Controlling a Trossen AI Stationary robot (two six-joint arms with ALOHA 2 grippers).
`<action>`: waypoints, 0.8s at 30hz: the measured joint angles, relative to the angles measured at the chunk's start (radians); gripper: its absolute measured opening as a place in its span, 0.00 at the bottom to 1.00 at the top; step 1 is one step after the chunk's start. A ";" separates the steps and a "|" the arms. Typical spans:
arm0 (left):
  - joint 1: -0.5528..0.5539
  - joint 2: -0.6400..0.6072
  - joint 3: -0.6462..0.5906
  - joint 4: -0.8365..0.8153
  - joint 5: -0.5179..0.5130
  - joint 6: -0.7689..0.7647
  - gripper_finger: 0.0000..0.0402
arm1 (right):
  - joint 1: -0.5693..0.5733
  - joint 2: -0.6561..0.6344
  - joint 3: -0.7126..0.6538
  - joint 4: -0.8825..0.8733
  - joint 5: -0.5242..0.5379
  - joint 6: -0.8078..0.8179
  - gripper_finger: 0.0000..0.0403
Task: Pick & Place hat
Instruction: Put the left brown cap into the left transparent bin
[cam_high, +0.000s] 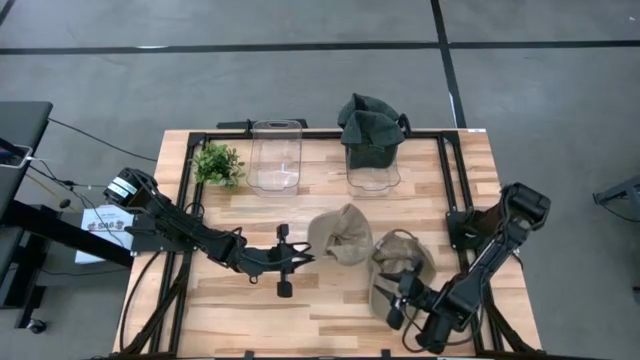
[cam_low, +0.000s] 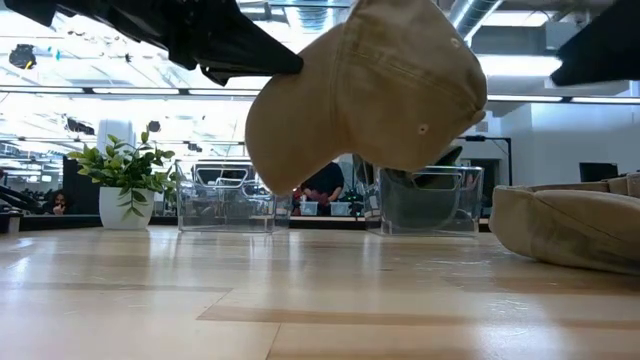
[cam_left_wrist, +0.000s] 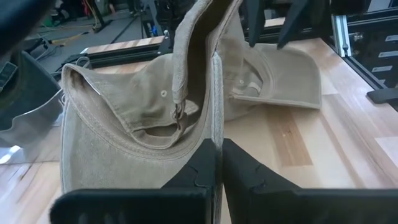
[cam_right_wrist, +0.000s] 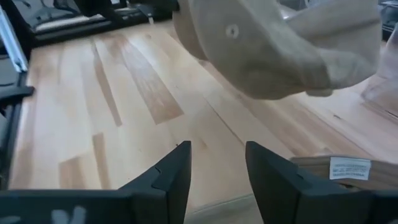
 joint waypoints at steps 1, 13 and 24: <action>0.000 0.000 0.000 0.001 0.000 0.000 0.03 | -0.003 0.009 0.000 0.005 -0.001 -0.001 0.35; 0.000 0.000 0.000 0.009 0.031 0.000 0.03 | -0.012 0.003 0.000 0.022 -0.019 -0.003 0.32; 0.000 0.000 0.000 0.009 0.031 0.000 0.03 | -0.012 0.003 0.000 0.022 -0.021 -0.003 0.32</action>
